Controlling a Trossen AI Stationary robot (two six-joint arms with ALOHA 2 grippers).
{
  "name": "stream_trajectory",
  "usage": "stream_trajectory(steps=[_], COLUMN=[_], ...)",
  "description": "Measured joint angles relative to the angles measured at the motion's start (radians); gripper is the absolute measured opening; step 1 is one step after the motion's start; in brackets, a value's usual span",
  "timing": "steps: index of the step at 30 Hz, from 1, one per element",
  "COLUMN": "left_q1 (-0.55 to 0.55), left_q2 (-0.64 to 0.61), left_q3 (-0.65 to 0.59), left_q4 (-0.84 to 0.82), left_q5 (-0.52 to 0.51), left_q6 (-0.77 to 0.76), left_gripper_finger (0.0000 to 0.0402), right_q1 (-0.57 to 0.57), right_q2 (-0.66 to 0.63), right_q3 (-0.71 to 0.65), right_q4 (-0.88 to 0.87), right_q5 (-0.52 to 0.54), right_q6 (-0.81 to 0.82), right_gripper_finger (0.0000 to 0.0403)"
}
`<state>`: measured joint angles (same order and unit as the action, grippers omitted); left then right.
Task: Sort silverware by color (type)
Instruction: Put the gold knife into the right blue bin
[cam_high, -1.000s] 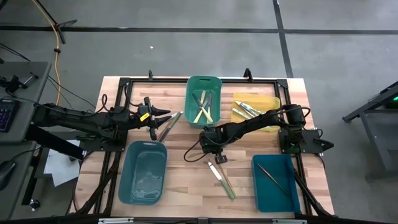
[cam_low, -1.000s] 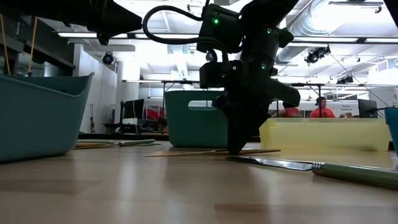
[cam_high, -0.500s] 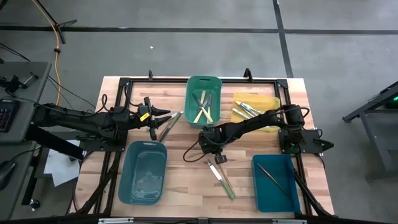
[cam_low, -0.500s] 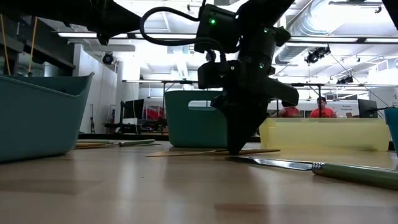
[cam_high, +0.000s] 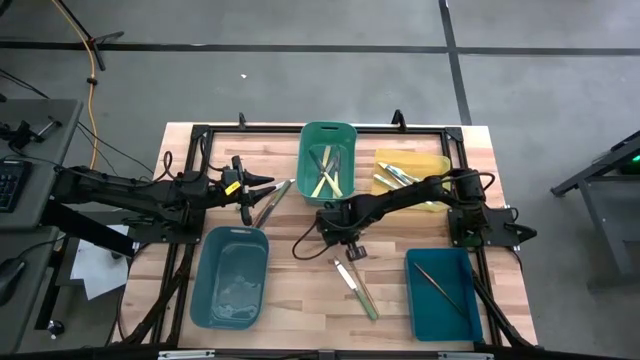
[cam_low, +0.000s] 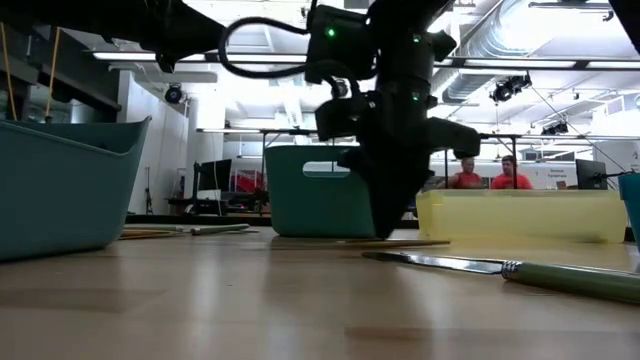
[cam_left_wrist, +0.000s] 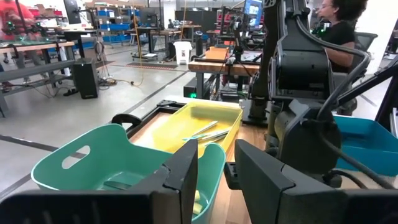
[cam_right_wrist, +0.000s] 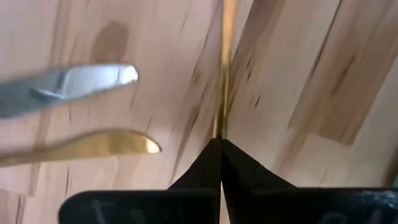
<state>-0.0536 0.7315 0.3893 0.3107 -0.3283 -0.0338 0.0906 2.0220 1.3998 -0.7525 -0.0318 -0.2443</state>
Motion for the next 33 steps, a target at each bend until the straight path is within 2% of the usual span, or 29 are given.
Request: stream_trajectory(steps=[13,19,22,29,33], left_q1=[0.000,0.001,0.001,0.001,0.001], left_q2=[0.000,0.000,0.000,0.000,0.000], left_q3=[0.000,0.000,0.000,0.000,0.000], left_q4=[0.000,0.000,0.000,0.000,0.000], left_q5=[0.000,0.000,0.000,0.000,0.000], left_q6=[0.000,0.000,0.000,0.000,0.000], left_gripper_finger=[0.0102,0.0102,0.0102,0.0102,0.0102], right_q1=[0.000,0.001,0.001,0.002,0.002], right_q2=[-0.030,-0.045,-0.030,-0.005,-0.005], right_q3=[0.005,0.006,0.006,0.006,0.006], right_q4=[-0.035,-0.085,-0.125,-0.107,-0.103], right_q5=[-0.003,-0.003,0.001,0.047,0.044], right_q6=[0.013,0.107,0.120,0.158,0.188], right_gripper_finger=[0.0002,0.0003,0.0028,0.0120,0.0144])
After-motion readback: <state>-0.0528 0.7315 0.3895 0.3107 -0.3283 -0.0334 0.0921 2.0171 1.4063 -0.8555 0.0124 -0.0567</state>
